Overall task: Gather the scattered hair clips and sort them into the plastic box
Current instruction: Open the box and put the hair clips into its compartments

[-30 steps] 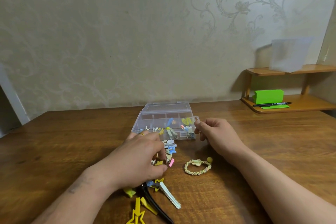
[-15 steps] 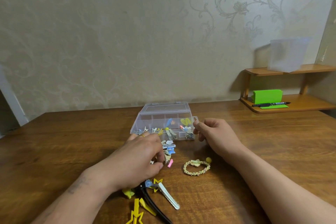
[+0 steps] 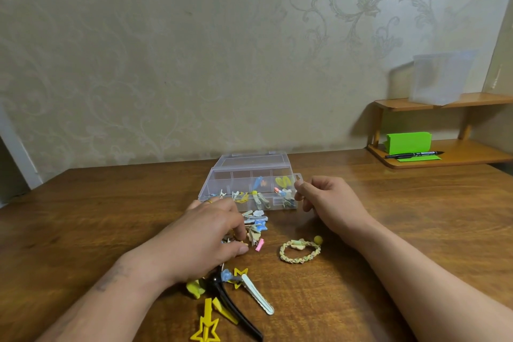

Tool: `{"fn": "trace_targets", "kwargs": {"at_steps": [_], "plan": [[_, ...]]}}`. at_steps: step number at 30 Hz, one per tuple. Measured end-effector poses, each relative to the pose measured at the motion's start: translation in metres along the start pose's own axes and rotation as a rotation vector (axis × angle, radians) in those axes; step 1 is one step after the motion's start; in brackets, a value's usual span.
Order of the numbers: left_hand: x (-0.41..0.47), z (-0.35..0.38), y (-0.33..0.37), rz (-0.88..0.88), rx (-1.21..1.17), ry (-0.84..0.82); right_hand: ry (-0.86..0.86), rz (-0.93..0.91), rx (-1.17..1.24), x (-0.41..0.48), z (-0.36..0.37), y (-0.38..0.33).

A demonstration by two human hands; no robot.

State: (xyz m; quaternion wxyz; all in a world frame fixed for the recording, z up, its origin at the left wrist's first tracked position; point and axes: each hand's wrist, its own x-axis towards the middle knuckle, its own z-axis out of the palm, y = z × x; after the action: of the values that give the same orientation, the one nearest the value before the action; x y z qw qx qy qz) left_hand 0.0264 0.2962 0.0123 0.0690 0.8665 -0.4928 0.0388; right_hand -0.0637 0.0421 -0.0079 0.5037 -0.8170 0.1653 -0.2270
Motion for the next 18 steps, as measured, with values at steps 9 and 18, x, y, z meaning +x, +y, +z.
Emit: {"fn": "trace_targets", "kwargs": {"at_steps": [9,18], "plan": [[0.000,0.002,0.005,0.003,0.037,0.020,-0.003,-0.014,0.001,0.001,-0.001,0.002],[0.001,-0.017,0.007,0.042,0.038,-0.047,-0.008,-0.007,0.008,0.002,-0.001,0.004]]}}
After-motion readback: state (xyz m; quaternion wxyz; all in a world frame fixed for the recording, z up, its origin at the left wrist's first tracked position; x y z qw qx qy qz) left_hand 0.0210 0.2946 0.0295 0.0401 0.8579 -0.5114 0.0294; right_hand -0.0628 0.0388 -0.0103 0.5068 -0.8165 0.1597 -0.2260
